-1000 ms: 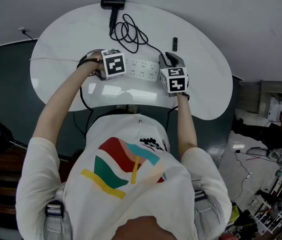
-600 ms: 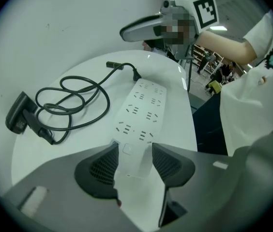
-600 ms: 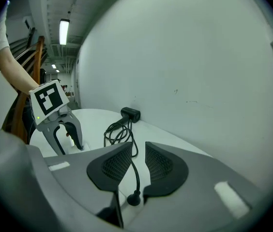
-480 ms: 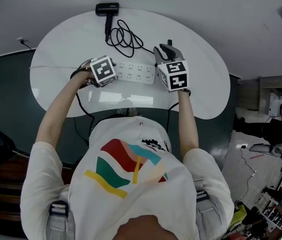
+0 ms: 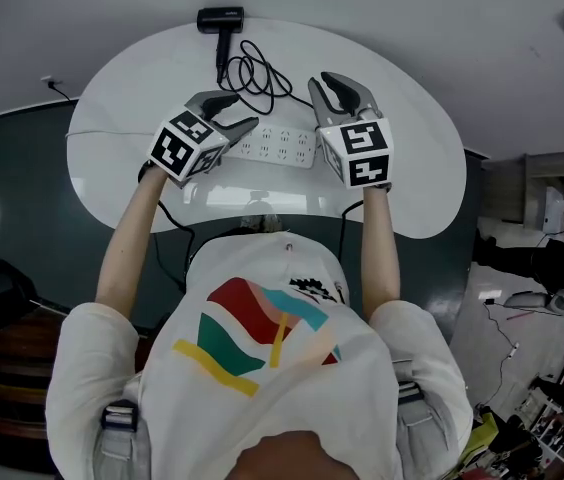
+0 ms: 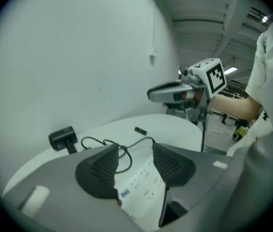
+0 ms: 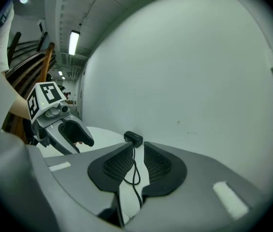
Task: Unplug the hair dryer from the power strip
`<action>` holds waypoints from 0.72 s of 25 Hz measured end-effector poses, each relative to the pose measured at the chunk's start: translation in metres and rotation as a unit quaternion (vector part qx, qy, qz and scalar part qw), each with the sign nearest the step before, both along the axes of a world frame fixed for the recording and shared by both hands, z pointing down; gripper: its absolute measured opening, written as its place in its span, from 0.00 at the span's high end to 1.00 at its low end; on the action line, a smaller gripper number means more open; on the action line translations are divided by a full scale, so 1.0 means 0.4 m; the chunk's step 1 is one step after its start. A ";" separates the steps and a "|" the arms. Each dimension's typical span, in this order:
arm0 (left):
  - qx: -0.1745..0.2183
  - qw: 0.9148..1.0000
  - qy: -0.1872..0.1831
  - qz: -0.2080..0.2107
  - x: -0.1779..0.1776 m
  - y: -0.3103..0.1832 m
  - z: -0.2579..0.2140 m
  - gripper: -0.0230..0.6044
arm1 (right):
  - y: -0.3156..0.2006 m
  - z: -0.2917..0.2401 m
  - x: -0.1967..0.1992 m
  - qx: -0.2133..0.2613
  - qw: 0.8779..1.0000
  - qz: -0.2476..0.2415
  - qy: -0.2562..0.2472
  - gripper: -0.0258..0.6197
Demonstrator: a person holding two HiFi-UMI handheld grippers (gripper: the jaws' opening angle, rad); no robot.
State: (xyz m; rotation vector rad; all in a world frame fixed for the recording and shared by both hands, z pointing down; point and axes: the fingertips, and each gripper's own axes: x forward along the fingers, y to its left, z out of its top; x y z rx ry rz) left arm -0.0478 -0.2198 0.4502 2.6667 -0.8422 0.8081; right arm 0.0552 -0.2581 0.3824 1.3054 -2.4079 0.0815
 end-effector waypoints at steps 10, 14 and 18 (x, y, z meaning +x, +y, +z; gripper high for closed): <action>0.156 0.922 0.229 -0.272 -0.077 0.028 -0.308 0.94 | 0.101 -0.158 -0.007 0.091 0.982 0.088 -0.142 0.92; 0.184 0.896 0.242 -0.324 -0.099 0.063 -0.336 0.97 | 0.155 -0.164 -0.018 0.109 0.977 0.098 -0.156 0.94; 0.219 0.886 0.226 -0.341 -0.112 0.093 -0.339 0.97 | 0.194 -0.142 -0.028 0.113 0.978 0.103 -0.144 0.94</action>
